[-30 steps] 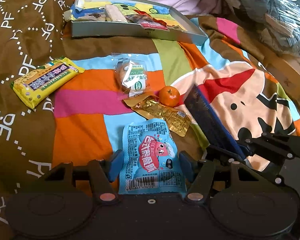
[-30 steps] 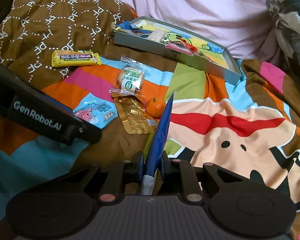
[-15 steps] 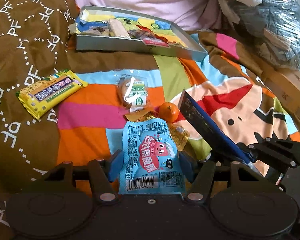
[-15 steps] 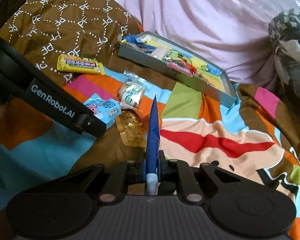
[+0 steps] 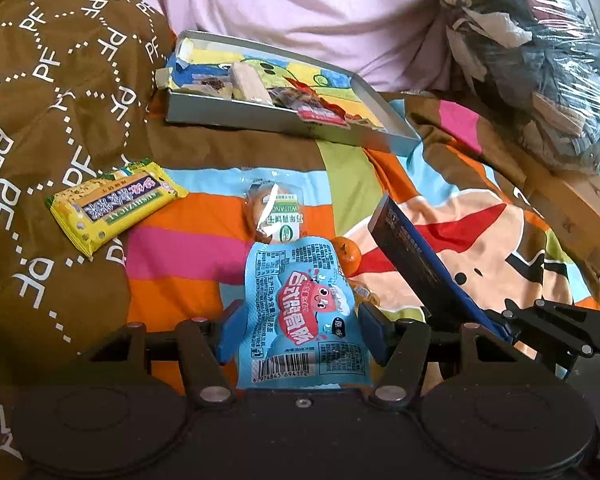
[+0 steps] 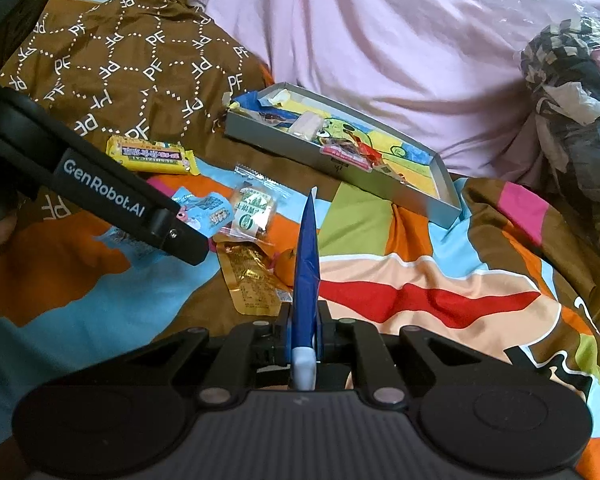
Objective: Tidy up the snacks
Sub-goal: 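Lift both held packets and carry them toward the grey tray, then lower both packets into the tray and open both tools, then withdraw both open tools from the tray back to the snack pile, then grasp the yellow biscuit pack with the left tool while the right tool grasps the gold pouch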
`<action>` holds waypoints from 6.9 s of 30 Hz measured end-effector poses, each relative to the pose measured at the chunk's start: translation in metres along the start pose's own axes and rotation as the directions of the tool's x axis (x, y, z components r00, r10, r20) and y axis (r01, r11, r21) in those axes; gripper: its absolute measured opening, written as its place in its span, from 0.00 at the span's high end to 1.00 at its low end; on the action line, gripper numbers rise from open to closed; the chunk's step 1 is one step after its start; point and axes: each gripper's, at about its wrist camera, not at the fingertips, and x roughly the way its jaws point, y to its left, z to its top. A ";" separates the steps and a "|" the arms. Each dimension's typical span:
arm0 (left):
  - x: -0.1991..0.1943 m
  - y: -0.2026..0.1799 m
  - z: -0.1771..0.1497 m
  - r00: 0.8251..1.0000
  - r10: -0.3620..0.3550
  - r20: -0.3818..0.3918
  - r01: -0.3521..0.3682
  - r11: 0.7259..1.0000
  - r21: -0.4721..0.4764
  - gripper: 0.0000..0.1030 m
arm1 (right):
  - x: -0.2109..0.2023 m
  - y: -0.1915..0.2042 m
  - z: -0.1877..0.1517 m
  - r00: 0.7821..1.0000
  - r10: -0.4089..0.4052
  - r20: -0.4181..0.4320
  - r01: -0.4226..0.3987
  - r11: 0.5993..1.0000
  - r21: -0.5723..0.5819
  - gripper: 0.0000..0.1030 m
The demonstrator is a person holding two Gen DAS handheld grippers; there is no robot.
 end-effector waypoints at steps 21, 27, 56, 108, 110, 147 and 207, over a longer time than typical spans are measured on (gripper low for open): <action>0.041 0.009 0.125 0.969 0.094 0.230 -0.074 0.993 -0.096 0.39 | 0.085 -0.088 0.088 0.989 0.015 0.149 -0.008 0.999 -0.047 0.89; 0.089 0.011 0.186 0.957 0.116 0.267 -0.100 0.992 -0.074 0.39 | 0.149 -0.116 0.133 0.989 -0.024 0.144 0.025 1.000 -0.008 0.89; 0.110 0.002 0.232 0.936 0.259 0.239 -0.248 0.966 -0.077 0.02 | 0.159 -0.150 0.151 0.964 -0.003 0.264 -0.063 0.968 0.242 0.07; -0.116 -0.035 0.002 0.922 0.291 0.256 -0.308 0.951 0.029 0.01 | -0.067 -0.067 0.006 0.951 0.149 0.271 -0.235 0.918 0.320 0.00; -0.115 -0.033 -0.004 0.925 0.295 0.241 -0.310 0.950 0.029 0.01 | -0.065 -0.066 0.005 0.953 0.160 0.256 -0.241 0.914 0.325 0.00; -0.067 -0.003 0.006 0.946 0.307 0.105 -0.322 0.926 0.195 0.01 | -0.008 -0.048 0.001 0.959 0.285 0.016 -0.277 0.917 0.289 0.00; 0.059 0.081 0.054 0.994 0.107 -0.030 -0.098 0.973 0.211 0.25 | 0.113 0.000 0.027 0.900 0.430 -0.073 -0.372 0.843 0.389 0.22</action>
